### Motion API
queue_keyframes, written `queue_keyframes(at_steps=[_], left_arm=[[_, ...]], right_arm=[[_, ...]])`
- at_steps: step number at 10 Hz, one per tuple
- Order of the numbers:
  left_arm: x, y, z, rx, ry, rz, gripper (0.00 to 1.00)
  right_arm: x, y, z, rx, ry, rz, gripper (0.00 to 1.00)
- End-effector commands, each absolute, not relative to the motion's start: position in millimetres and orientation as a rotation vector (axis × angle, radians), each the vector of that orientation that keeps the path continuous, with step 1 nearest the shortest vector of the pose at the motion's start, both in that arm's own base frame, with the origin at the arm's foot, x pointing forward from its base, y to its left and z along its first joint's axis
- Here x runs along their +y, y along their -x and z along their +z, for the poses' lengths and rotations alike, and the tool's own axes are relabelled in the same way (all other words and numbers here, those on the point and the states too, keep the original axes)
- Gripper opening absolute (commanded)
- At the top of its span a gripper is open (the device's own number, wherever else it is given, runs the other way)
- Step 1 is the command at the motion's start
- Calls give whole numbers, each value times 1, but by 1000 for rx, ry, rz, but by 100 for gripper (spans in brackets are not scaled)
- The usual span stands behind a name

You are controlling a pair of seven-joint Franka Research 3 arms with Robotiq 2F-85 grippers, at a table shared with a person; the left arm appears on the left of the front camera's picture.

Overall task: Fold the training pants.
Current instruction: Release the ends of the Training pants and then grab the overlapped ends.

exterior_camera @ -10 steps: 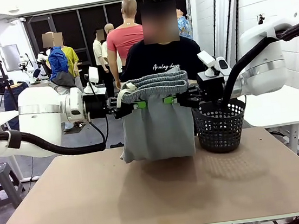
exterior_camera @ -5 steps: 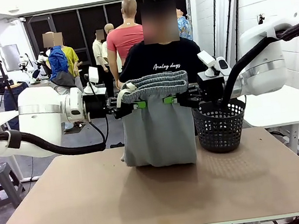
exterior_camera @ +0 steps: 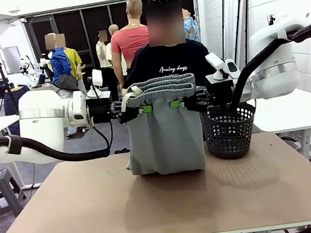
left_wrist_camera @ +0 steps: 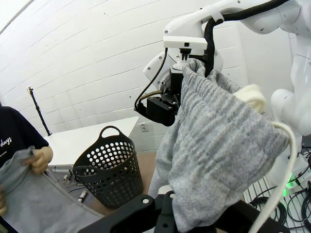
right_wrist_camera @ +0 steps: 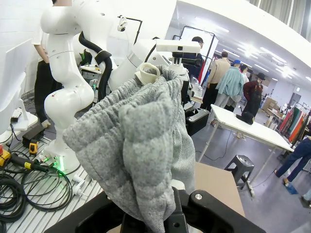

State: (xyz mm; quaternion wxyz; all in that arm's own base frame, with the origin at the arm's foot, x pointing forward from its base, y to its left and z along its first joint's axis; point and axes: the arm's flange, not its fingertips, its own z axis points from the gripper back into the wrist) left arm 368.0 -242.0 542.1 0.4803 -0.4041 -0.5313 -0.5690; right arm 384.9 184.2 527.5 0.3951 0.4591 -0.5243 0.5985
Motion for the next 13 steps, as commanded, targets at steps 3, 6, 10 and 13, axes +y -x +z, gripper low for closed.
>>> queue_keyframes(at_steps=[3, 6, 10, 13], left_arm=[[-242, -365, 544, -1310, 993, -1369, 0], [-242, -365, 544, -1310, 993, -1369, 0], [-242, -365, 544, -1310, 993, -1369, 0], [-242, -365, 544, -1310, 993, -1369, 0]], right_arm=[[186, -384, 529, -1344, -1175, 1504, 0], [186, -384, 529, -1344, -1175, 1504, 0], [186, -384, 529, -1344, -1175, 1504, 0], [186, -384, 529, -1344, -1175, 1504, 0]])
